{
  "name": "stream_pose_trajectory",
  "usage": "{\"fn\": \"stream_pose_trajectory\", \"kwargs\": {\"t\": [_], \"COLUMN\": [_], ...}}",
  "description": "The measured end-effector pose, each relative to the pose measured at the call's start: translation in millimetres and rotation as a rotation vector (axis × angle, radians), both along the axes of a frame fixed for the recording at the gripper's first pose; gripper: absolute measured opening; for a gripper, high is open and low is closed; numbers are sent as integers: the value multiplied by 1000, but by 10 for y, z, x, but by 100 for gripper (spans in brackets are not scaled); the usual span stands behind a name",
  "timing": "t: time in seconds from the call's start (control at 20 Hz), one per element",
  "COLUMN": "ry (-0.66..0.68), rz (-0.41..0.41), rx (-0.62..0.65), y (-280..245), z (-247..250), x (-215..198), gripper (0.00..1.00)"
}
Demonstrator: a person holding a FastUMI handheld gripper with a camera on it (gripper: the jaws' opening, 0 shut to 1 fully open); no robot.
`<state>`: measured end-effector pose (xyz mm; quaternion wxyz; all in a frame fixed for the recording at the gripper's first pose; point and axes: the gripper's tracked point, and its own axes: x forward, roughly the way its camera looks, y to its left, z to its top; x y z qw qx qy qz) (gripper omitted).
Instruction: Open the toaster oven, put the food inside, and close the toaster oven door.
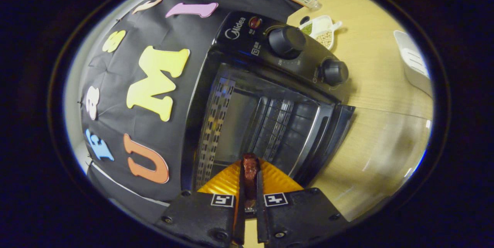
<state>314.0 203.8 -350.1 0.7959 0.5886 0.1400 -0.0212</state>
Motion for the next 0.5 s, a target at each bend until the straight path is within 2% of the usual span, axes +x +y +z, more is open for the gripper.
{"fn": "stream_pose_trajectory", "kwargs": {"t": [0.3, 0.5], "ry": [10, 29], "rz": [6, 14], "rx": [-95, -196], "y": [75, 48], "z": [-122, -158], "x": [199, 203], "gripper": [19, 41]}}
